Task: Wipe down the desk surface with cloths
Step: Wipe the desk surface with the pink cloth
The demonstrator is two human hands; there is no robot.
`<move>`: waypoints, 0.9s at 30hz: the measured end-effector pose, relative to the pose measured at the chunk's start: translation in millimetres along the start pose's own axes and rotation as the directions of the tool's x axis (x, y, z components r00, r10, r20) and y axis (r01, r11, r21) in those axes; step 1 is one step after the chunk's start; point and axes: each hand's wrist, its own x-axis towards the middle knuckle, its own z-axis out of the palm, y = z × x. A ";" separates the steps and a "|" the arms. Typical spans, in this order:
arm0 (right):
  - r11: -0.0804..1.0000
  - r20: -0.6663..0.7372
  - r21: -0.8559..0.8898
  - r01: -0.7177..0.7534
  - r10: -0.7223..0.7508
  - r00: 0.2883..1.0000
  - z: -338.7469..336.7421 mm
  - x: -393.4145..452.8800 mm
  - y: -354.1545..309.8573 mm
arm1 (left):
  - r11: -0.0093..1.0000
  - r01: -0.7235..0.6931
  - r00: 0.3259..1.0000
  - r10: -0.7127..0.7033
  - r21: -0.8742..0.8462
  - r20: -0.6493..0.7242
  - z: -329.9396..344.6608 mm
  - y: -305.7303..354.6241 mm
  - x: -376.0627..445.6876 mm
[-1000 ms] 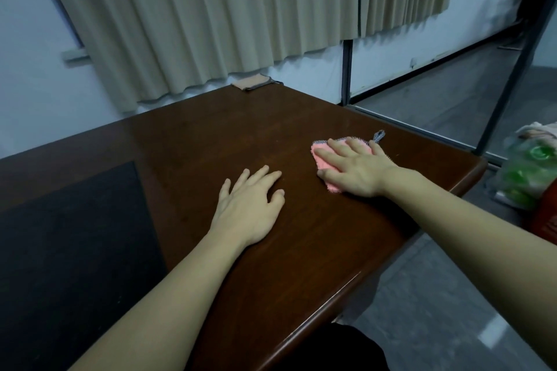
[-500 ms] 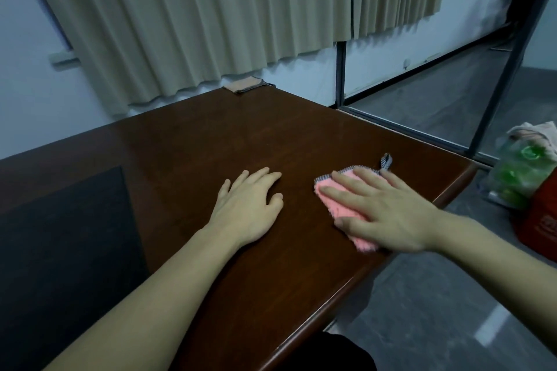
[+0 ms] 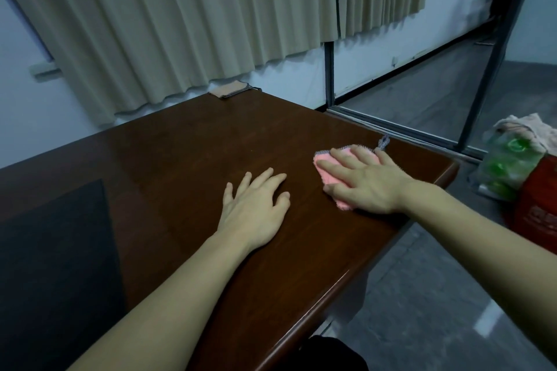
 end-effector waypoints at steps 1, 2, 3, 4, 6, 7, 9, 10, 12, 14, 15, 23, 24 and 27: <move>0.999 -0.008 -0.012 0.038 -0.038 0.999 3.8 -17.5 -2.9 | 1.000 -0.001 1.000 0.001 0.004 -0.004 0.2 -0.2 0.0; 0.997 -0.023 -0.027 0.066 -0.067 0.997 7.9 -34.1 -5.7 | 1.000 -0.001 1.000 0.001 0.009 -0.007 0.3 0.0 0.3; 0.996 -0.038 -0.040 0.077 -0.078 0.996 11.8 -47.6 -7.0 | 1.000 -0.001 1.000 0.001 0.011 -0.011 0.3 0.3 0.8; 0.996 -0.051 -0.040 0.078 -0.080 0.995 14.8 -57.5 -6.9 | 1.000 0.000 1.000 0.000 0.011 -0.013 0.3 0.7 0.8; 0.997 -0.060 -0.012 0.079 -0.079 0.995 17.4 -64.3 -2.6 | 1.000 0.001 1.000 0.000 0.011 -0.017 0.8 1.8 0.3; 0.997 -0.062 0.000 0.075 -0.075 0.995 16.7 -61.8 0.8 | 1.000 0.001 1.000 -0.001 0.014 -0.018 1.0 2.2 0.2; 0.998 -0.063 0.004 0.056 -0.056 0.996 12.6 -49.1 11.2 | 1.000 0.003 1.000 -0.003 0.022 -0.016 0.8 2.4 0.2; 0.999 -0.062 -0.001 0.045 -0.045 0.997 10.6 -40.1 18.8 | 1.000 0.004 1.000 -0.003 0.025 -0.015 1.0 2.4 0.3; 1.000 -0.053 -0.003 0.016 -0.016 0.998 4.9 -18.4 35.1 | 0.999 0.003 1.000 -0.002 0.032 -0.016 1.1 2.3 0.8; 0.999 -0.041 0.003 -0.036 0.036 0.999 -1.4 5.3 48.9 | 0.999 0.001 1.000 -0.001 0.034 -0.014 1.3 1.8 1.6; 0.998 -0.036 0.006 -0.068 0.068 0.997 -4.1 17.3 53.4 | 0.999 0.001 1.000 0.000 0.035 -0.014 1.5 1.3 1.9; 0.990 -0.039 0.044 -0.131 0.133 0.990 -6.2 32.1 60.2 | 0.999 0.002 1.000 -0.002 0.038 -0.003 -0.5 1.3 -1.2; 0.991 -0.045 0.037 -0.130 0.132 0.990 -4.0 24.9 62.4 | 0.999 0.003 1.000 -0.003 0.036 -0.001 -1.0 1.5 -1.2; 0.990 -0.048 0.017 -0.142 0.143 0.989 -0.2 5.3 74.2 | 0.999 0.013 1.000 -0.013 0.042 0.003 -3.0 2.9 -0.5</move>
